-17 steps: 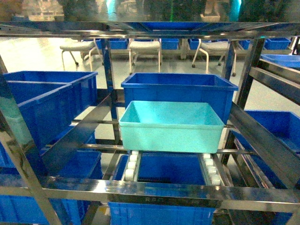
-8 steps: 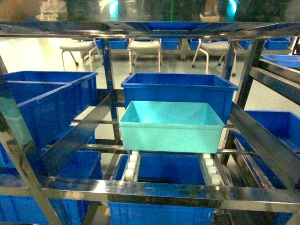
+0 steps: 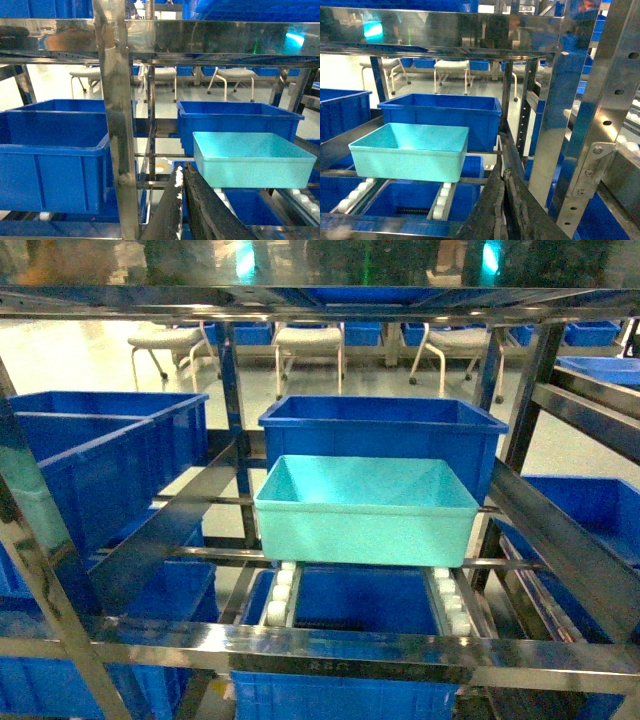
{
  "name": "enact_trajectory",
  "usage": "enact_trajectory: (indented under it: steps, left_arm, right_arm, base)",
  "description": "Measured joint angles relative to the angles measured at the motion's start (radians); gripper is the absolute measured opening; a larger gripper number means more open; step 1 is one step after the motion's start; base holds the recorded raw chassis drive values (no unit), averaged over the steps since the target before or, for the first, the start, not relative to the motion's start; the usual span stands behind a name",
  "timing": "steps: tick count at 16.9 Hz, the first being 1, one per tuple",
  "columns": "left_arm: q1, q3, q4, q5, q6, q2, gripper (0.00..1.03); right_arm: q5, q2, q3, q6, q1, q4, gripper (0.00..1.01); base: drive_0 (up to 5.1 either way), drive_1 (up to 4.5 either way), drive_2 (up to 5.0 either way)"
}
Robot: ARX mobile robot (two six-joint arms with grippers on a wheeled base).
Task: Organize blue bins on left shelf correctly
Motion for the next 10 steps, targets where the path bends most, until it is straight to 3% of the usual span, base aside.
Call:
enact_trajectory:
  steps: [2,3,5,10]
  left_arm:
    - [0.000,0.000,-0.182,0.000,0.000,-0.149,0.02]
    - [0.000,0.003,-0.154,0.001,0.000,-0.158,0.02]
    - [0.000,0.000,-0.178,-0.001,0.000,-0.159,0.02]
    - [0.000,0.000,-0.175,0.000,0.000,-0.159,0.02]
  right_arm:
    - [0.000,-0.029,0.000,0.000,0.000,-0.029,0.02]
    - [0.000,-0.039,0.000,0.000,0.000,-0.041,0.02]
    - [0.000,-0.197,0.000,0.000,0.000,-0.223,0.02]
    - [-0.001,-0.210,0.001,0.000,0.000,-0.220,0.02]
  base:
    - [0.0,0.00,0.0]
    - [0.0,0.00,0.0]
    - [0.0,0.00,0.0]
    - [0.0,0.00,0.0]
